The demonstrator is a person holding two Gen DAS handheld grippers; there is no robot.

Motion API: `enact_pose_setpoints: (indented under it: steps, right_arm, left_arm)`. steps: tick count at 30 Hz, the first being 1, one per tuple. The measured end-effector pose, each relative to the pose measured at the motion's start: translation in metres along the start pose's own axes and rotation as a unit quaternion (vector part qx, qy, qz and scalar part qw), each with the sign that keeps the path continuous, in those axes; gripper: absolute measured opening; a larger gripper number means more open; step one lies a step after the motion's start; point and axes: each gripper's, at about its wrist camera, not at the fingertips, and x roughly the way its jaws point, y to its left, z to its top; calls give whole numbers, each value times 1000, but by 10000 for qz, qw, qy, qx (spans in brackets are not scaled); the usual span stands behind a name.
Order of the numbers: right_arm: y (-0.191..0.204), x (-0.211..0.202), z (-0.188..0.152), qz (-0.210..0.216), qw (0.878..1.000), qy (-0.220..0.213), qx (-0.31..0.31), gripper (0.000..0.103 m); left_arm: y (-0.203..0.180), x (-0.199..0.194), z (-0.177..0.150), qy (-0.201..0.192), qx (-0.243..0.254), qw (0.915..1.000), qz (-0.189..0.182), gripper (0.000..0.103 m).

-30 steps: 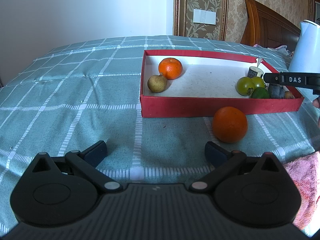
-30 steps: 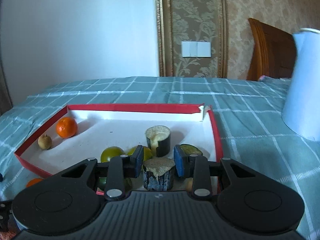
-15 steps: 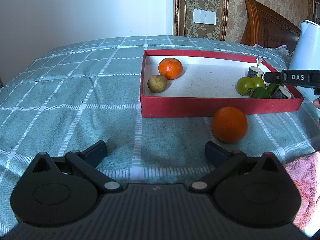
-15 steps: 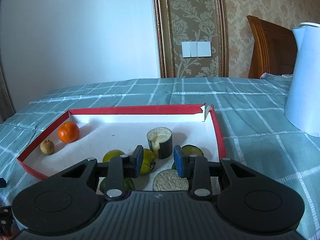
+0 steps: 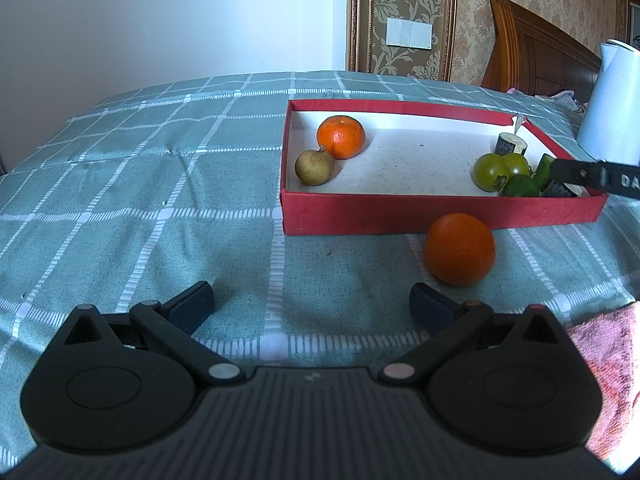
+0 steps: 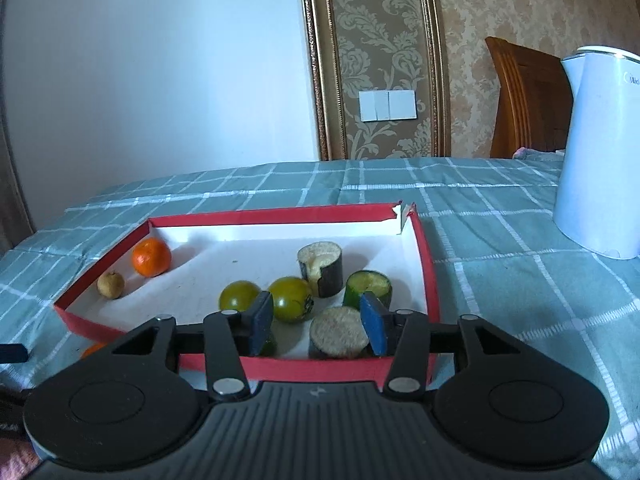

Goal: Organize fruits
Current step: 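Withdraw the right tool from the tray while the left tool moves to the large orange, then close the left gripper on the large orange and lift it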

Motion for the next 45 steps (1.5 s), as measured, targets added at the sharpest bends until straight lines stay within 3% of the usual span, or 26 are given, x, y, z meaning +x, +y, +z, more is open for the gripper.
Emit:
enact_pose_setpoints:
  steps: [6, 19, 22, 32, 39, 41, 43, 45]
  right_arm:
    - [0, -20, -11, 5, 9999, -151, 34, 64]
    - [-4, -40, -23, 192, 9998, -70, 58, 65]
    - [-11, -42, -25, 194, 9996, -81, 193, 72]
    - [-14, -45, -26, 198, 9994, -120, 239, 72]
    - [-17, -46, -26, 161, 9992, -162, 328, 72]
    - [-18, -46, -26, 155, 9992, -171, 335, 72]
    - [-17, -46, -26, 157, 9992, -179, 329, 72]
    - [-17, -47, -26, 169, 9992, -181, 322, 72]
  left_arm:
    - [0, 0, 0, 0, 1, 10000, 1, 103]
    - [-1, 0, 0, -1, 5, 10000, 7, 103]
    - [-3, -3, 0, 67, -52, 9999, 100, 103]
    - [-36, -28, 10, -289, 108, 9983, -493, 103]
    - [-61, -12, 20, -333, 195, 9977, -556, 103]
    - [-64, -6, 19, -266, 222, 9982, -482, 100]
    - [-66, -1, 20, -200, 222, 9980, -560, 81]
    - [-67, 3, 18, -122, 234, 9980, -577, 74]
